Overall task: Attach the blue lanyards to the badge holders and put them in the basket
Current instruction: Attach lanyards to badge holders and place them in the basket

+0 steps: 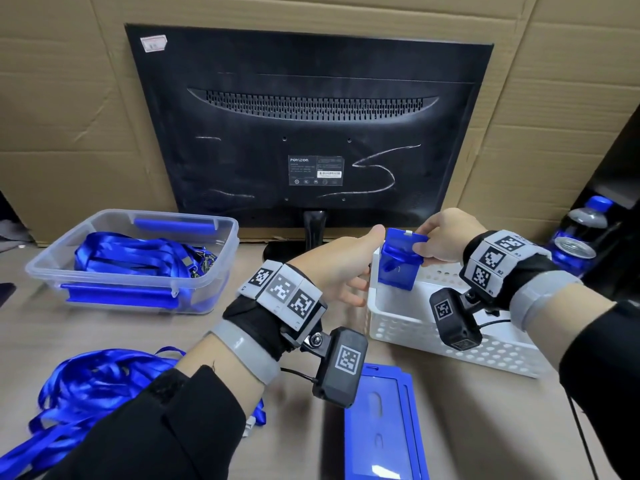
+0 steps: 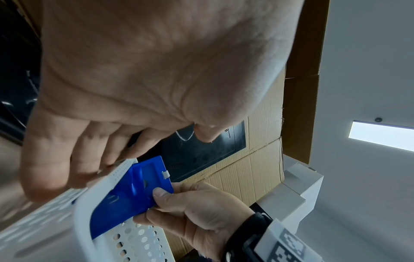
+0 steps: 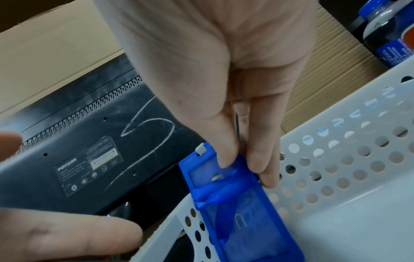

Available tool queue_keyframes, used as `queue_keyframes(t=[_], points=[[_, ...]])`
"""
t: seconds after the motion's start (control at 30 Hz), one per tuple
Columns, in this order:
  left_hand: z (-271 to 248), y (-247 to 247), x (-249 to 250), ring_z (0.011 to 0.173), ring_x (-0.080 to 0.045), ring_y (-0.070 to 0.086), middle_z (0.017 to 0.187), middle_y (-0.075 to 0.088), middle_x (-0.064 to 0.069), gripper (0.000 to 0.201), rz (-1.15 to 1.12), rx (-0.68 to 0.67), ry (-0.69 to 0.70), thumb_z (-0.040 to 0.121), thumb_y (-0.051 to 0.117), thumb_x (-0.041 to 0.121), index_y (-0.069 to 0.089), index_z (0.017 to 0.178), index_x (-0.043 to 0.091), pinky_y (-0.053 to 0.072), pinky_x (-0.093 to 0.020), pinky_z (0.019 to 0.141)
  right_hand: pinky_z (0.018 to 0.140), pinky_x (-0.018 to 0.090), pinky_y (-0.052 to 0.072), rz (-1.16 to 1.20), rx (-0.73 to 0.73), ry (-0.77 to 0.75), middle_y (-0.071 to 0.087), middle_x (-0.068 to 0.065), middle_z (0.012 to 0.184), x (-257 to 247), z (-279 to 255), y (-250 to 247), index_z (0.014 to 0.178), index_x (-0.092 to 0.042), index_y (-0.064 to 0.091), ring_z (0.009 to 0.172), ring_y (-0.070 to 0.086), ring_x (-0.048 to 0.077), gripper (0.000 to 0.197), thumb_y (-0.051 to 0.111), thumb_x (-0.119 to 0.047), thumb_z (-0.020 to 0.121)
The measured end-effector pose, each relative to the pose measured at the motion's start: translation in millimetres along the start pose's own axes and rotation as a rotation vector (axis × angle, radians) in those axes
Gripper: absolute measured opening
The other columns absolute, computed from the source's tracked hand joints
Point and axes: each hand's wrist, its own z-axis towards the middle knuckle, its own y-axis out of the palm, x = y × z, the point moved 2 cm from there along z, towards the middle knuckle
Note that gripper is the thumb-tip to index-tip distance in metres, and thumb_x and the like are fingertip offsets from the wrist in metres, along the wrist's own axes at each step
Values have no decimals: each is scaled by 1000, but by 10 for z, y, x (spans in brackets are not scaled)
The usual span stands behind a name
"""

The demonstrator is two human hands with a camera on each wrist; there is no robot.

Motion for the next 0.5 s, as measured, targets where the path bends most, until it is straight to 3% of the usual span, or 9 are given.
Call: queue_keyframes(t=[0.1, 0.23, 0.3, 0.37, 0.43, 0.5], points=[[-25, -7, 6, 94, -19, 70, 105, 72, -3, 62, -4, -1, -6, 108, 31, 61, 65, 125, 12, 55, -34, 76, 80, 36, 65, -41, 38, -30, 77, 1, 88, -8, -7, -38, 85, -24, 75, 80, 79, 20, 21, 71, -5, 91], [-71, -2, -1, 107, -25, 70, 118, 72, -7, 65, -7, -3, -17, 107, 33, 63, 63, 131, 11, 57, -39, 86, 79, 32, 60, -84, 112, -69, 74, -4, 93, -54, -15, -90, 78, -33, 76, 91, 72, 19, 32, 70, -4, 89], [-99, -19, -3, 115, -27, 66, 124, 67, -8, 64, -3, 14, -15, 107, 34, 63, 59, 132, 10, 57, -44, 95, 85, 31, 60, -50, 138, -67, 76, -3, 99, -69, -16, -102, 82, -32, 77, 95, 73, 20, 28, 70, -5, 89], [-150, -50, 0, 126, -31, 60, 141, 57, -14, 67, 5, 34, -15, 106, 35, 63, 50, 146, 10, 55, -50, 103, 89, 32, 61, 4, 164, -62, 76, 0, 106, -84, -33, -129, 92, -29, 78, 96, 74, 21, 21, 72, -9, 88], [-200, -81, -5, 132, -34, 57, 153, 48, -17, 73, 9, 40, -14, 106, 37, 63, 39, 157, 11, 53, -53, 106, 90, 33, 60, 16, 165, -63, 75, 0, 111, -92, -47, -171, 105, -26, 78, 98, 73, 21, 19, 77, -18, 88], [-295, -116, 5, 130, -34, 59, 152, 49, -17, 73, 2, 47, -1, 106, 38, 63, 38, 158, 12, 54, -53, 105, 88, 28, 53, -50, 157, -109, 74, -2, 112, -149, -131, -241, 111, -24, 75, 103, 69, 20, 23, 78, -26, 89]])
